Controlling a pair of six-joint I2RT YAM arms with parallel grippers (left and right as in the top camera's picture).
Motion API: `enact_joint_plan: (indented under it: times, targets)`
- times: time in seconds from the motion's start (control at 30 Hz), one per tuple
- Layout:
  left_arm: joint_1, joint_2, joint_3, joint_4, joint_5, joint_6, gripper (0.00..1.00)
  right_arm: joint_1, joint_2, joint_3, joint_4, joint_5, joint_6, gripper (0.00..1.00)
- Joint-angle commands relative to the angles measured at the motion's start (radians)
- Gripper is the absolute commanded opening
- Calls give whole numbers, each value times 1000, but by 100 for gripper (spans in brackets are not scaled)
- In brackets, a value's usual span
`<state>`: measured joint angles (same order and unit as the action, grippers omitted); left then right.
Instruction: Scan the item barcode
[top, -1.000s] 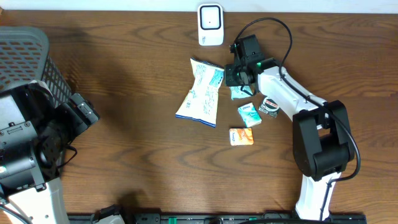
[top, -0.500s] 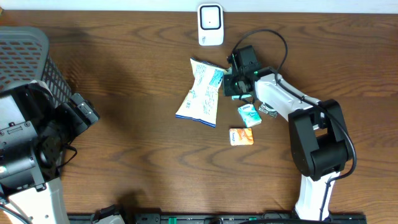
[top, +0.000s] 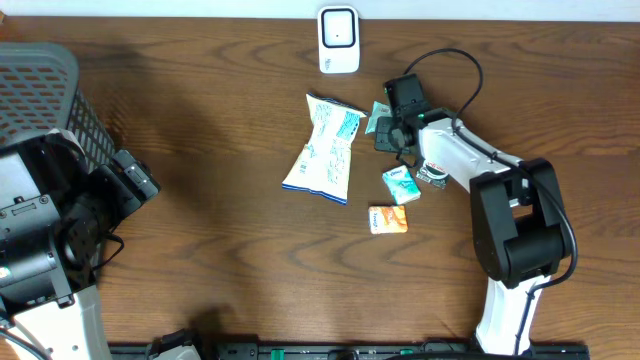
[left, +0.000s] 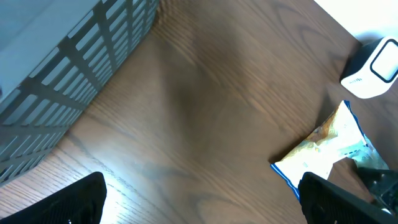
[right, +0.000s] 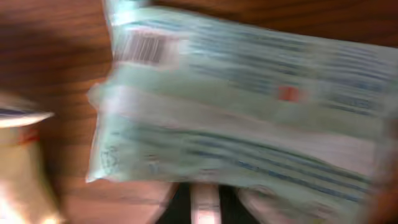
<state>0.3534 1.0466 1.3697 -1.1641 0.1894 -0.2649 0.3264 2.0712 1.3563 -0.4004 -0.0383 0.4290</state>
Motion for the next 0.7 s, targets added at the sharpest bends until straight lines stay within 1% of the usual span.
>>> enact_joint_plan:
  times: [0.0, 0.03, 0.07, 0.1, 0.13, 0.17, 0.2, 0.23, 0.57, 0.63, 0.67]
  targets:
    - [5, 0, 16, -2, 9, -2, 98, 21, -12, -1, 27, -324, -105, 41]
    - [5, 0, 16, -2, 9, -2, 98, 28, -12, -1, 32, -350, -105, 50]
    - [5, 0, 16, -2, 9, -2, 98, 41, -12, -1, 34, -378, -102, 65]
    - [5, 0, 16, -2, 9, -2, 98, 51, -12, -1, 34, -383, -100, 71]
    - [5, 0, 16, -2, 9, -2, 98, 56, -11, -2, 35, -382, -101, 74]
    - [5, 0, 16, -2, 9, -2, 98, 70, -11, -3, 35, -379, -100, 82]
    - [5, 0, 16, -2, 9, -2, 98, 74, -11, -3, 35, -379, -100, 85]
    - [5, 0, 16, -2, 9, -2, 98, 82, -10, -3, 35, -378, -101, 91]
    - [5, 0, 16, -2, 9, -2, 98, 92, 31, -3, 74, -379, -92, 99]
    - [5, 0, 16, -2, 9, -2, 98, 93, 63, -3, 107, -380, -57, 98]
    - [5, 0, 16, -2, 9, -2, 98, 95, 83, -3, 127, -380, -36, 94]
